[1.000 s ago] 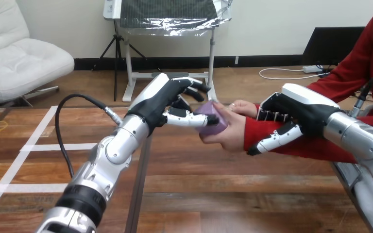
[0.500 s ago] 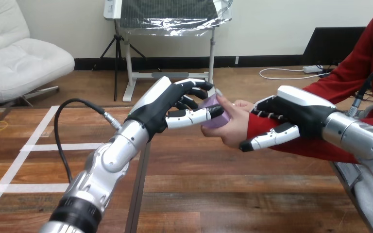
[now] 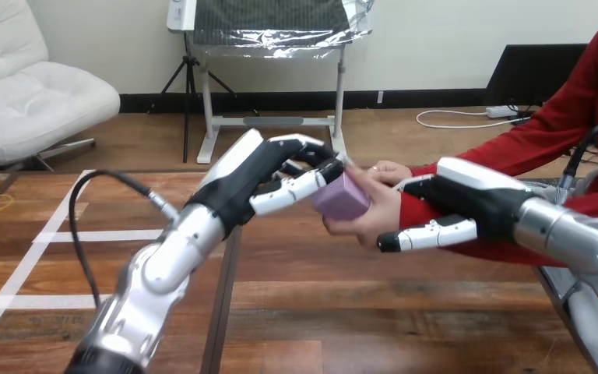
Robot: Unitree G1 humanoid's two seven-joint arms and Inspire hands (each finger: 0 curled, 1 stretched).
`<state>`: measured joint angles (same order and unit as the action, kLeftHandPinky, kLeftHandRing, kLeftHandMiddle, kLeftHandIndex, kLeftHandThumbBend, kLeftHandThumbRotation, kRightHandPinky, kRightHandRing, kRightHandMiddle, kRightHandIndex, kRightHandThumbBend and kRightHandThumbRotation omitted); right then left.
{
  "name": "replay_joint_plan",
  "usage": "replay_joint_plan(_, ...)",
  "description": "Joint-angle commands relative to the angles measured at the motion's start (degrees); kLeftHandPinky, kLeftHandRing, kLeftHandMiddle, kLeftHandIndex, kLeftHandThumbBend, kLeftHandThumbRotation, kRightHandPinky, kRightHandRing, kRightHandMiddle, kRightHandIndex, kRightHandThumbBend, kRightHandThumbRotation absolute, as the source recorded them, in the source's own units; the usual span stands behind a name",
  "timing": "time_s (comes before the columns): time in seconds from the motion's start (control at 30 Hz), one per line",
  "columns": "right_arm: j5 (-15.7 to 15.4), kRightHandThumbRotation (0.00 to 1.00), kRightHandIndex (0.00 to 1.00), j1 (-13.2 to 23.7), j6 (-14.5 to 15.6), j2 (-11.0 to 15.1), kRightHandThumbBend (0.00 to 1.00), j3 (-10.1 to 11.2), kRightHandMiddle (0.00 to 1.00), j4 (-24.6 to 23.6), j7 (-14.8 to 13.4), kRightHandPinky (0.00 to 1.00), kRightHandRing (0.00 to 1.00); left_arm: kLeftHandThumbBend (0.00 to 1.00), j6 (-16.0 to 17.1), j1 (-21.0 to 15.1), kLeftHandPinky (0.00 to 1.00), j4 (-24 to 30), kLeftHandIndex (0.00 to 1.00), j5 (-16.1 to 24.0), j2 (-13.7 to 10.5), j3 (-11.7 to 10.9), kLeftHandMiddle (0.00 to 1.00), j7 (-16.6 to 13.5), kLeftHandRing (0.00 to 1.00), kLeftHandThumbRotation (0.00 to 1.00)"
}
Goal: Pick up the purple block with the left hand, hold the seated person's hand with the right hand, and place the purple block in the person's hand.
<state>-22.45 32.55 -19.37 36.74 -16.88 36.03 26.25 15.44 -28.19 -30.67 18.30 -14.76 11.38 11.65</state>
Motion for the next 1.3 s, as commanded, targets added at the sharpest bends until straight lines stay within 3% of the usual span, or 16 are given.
replay_joint_plan(0.0,0.86,0.90,0.85,-1.68,1.63,2.89,1.00,2.87,0.83,-4.97,0.46,0.64,0.79,0.49,-1.28,2.51,0.58,9.35,0.72,-2.20,-1.49,-2.16,0.74,0.81,0.69,0.88)
replay_joint_plan(0.27,1.42,0.91,0.88,-6.49,5.57,4.03,1.00,4.83,0.85,-11.91,1.31,0.66,0.83,0.43,-1.06,7.67,0.55,15.71,0.70,-4.27,-1.74,-3.50,0.72,1.45,0.66,0.91)
replay_joint_plan(0.53,1.94,0.93,0.90,-10.97,7.62,4.69,1.00,7.04,0.87,-17.37,1.03,0.67,0.86,0.37,-0.77,13.43,0.49,22.83,0.68,-5.77,-1.69,-4.57,0.69,1.19,0.62,0.91)
replay_joint_plan(0.73,0.81,0.97,0.90,-15.11,9.33,4.18,1.00,9.25,0.87,-21.95,-1.80,0.65,0.84,0.36,-0.93,18.64,0.47,28.55,0.68,-8.00,-1.07,-5.32,0.67,1.42,0.60,0.91)
replay_joint_plan(0.93,-0.84,0.99,0.89,-20.37,10.77,2.50,1.00,11.86,0.85,-27.49,-7.28,0.64,0.82,0.39,0.13,24.82,0.47,33.47,0.68,-9.73,-0.11,-5.77,0.67,0.34,0.60,0.90)
replay_joint_plan(1.27,0.09,1.00,0.89,-27.11,11.35,-0.45,1.00,15.01,0.85,-34.81,-13.51,0.62,0.80,0.45,2.41,32.77,0.48,38.23,0.67,-11.45,0.47,-5.77,0.67,-0.64,0.61,0.94)
